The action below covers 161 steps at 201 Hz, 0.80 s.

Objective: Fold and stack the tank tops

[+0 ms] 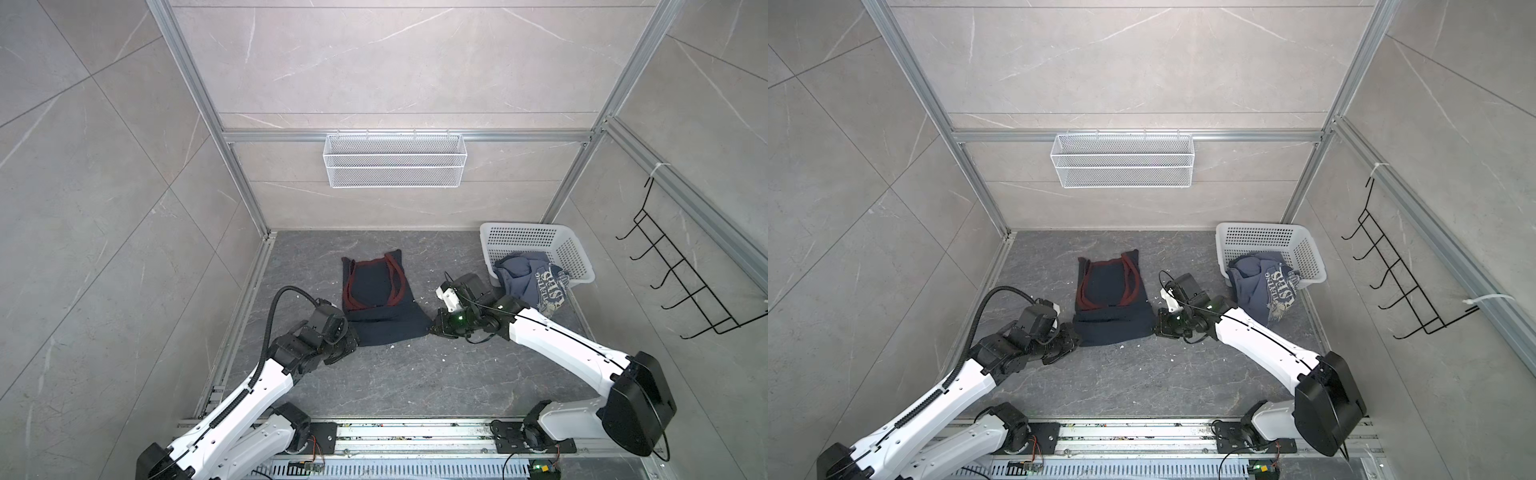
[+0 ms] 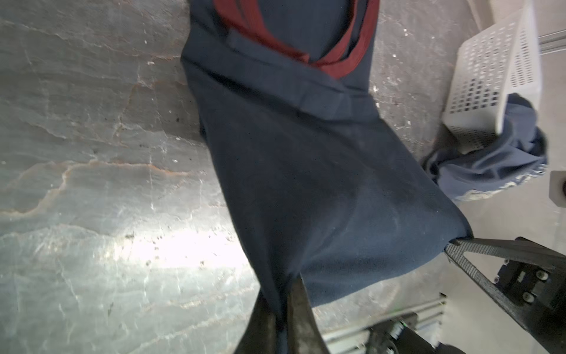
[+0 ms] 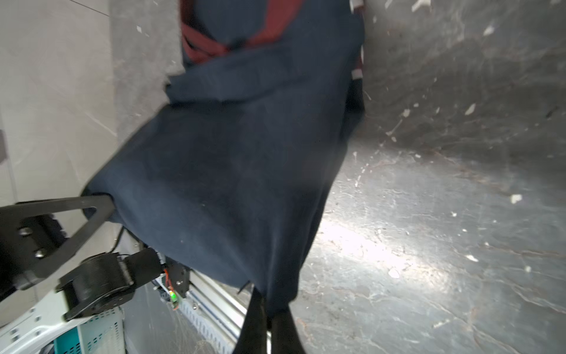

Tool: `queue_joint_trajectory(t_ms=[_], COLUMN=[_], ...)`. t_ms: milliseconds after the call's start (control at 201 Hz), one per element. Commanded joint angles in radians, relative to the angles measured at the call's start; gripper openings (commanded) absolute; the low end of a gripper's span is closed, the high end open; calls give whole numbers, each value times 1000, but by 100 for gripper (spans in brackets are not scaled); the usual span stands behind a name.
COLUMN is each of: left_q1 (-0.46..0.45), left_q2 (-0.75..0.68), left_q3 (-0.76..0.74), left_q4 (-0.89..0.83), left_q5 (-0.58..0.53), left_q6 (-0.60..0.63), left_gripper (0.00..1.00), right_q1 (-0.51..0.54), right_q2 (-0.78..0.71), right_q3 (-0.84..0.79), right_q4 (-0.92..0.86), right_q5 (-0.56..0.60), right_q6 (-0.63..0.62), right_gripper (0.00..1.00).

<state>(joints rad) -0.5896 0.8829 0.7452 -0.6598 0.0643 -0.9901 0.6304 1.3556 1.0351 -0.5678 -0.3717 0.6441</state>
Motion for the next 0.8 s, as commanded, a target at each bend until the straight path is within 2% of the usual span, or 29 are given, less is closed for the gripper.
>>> queue_joint_trajectory(t_ms=[0, 109, 224, 398, 538, 796], left_q1=[6, 27, 90, 232, 315, 418], left_q2=[13, 89, 195, 384, 519, 713], left_q3=[88, 182, 261, 338, 450, 558], left_q4=[-88, -85, -55, 72, 71, 151], left_q5=[21, 22, 39, 188, 200, 310], left_q6=[-30, -5, 19, 43, 83, 82], left_gripper=[0, 0, 2, 3, 3, 3], right_q1=[0, -2, -14, -57, -91, -143], right_q2=[-26, 33, 124, 302, 429, 661], right_q3=[102, 203, 295, 448, 589, 846], right_q4=[-78, -87, -60, -23, -21, -15], right_q5=[51, 82, 96, 43, 33, -6], right_q6=[4, -9, -15, -22, -44, -53], right_gripper=[0, 0, 0, 0, 0, 0])
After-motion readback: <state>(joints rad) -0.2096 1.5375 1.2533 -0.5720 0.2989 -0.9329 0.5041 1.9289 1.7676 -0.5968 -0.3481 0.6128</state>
